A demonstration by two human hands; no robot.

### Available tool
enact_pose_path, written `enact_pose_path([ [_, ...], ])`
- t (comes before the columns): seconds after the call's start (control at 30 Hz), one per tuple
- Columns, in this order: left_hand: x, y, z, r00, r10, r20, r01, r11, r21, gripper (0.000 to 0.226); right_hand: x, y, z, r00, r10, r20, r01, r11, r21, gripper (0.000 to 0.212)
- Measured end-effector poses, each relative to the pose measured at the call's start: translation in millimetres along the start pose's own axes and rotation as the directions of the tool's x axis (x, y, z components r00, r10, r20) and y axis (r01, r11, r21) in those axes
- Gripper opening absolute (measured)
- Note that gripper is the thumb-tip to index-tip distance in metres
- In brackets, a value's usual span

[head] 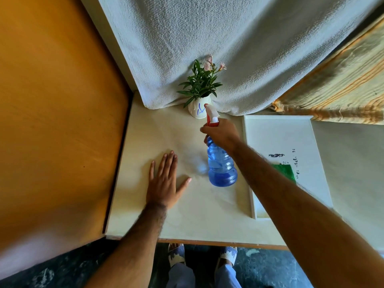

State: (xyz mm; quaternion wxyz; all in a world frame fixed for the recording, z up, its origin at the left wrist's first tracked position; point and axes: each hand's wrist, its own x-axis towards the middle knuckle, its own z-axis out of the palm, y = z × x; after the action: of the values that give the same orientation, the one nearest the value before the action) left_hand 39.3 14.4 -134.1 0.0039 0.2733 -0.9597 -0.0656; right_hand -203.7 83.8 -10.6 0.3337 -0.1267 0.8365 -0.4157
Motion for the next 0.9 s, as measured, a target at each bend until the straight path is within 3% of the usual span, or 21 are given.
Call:
enact_pose_path([
  [0.27,0.7,-0.3,-0.4,1.0,-0.003,0.005,0.003,1.0,-0.01,0.094,5.5,-8.0,9.0,0.998,0.02,-0.066,-0.031,0.986,-0.162,0.023],
  [0.63,1.0,-1.5,-0.7,1.0,0.002,0.022,-0.001,1.0,-0.009,0.095,-0.6,-5.1,4.3,0.995,0.062,-0.08,-0.068,0.995,-0.079,0.011],
  [0.77,1.0,-3.0,1.5,1.0,0.004,0.023,-0.003,1.0,-0.013,0.095,-9.0,-7.3,-14.1,0.972,-0.046,-0.23,0.038,0.998,-0.04,0.005],
  [0.9,0.5,-6.0,5.3,0.999,0.014,0.029,-0.013,1.0,-0.019,0.096,-19.3,-17.3,-56.8,0.904,-0.152,-0.4,0.237,0.956,0.172,0.012],
])
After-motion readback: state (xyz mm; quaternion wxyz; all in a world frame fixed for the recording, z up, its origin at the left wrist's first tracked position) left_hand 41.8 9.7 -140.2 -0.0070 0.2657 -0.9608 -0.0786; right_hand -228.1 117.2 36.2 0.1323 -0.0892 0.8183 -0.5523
